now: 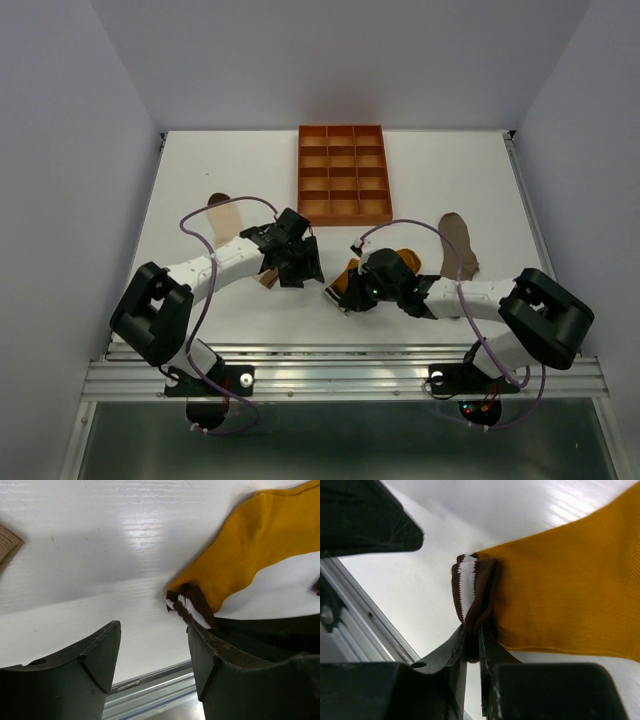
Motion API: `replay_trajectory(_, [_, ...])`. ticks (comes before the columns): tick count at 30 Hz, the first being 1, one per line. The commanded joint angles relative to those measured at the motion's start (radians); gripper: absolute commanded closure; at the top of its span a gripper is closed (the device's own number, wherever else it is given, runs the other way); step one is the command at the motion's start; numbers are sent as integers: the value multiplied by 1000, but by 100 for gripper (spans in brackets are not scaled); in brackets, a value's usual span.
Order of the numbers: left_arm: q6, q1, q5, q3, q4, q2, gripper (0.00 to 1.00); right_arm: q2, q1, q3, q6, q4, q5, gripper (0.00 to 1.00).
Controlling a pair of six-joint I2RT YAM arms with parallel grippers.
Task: Roll the socks
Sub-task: Roll the sock at the center of the board.
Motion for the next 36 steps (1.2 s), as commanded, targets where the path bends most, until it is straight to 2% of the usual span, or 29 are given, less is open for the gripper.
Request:
replay_trajectory(1, [23, 5, 38, -24, 51, -50, 33, 12, -96, -29, 128, 135, -178, 99])
replay_trajectory(6, [54, 3, 106, -51, 114, -64, 33, 69, -197, -50, 232, 199, -325, 99])
replay_trajectory(12, [66, 3, 156, -73, 177, -58, 32, 161, -247, -92, 337, 319, -419, 99])
replay_trajectory(21, [71, 2, 189, -94, 271, 0, 30, 215, -314, -130, 414, 339, -427, 99])
replay_trajectory(36, [60, -14, 198, -62, 350, 131, 32, 279, -343, -120, 446, 337, -459, 99])
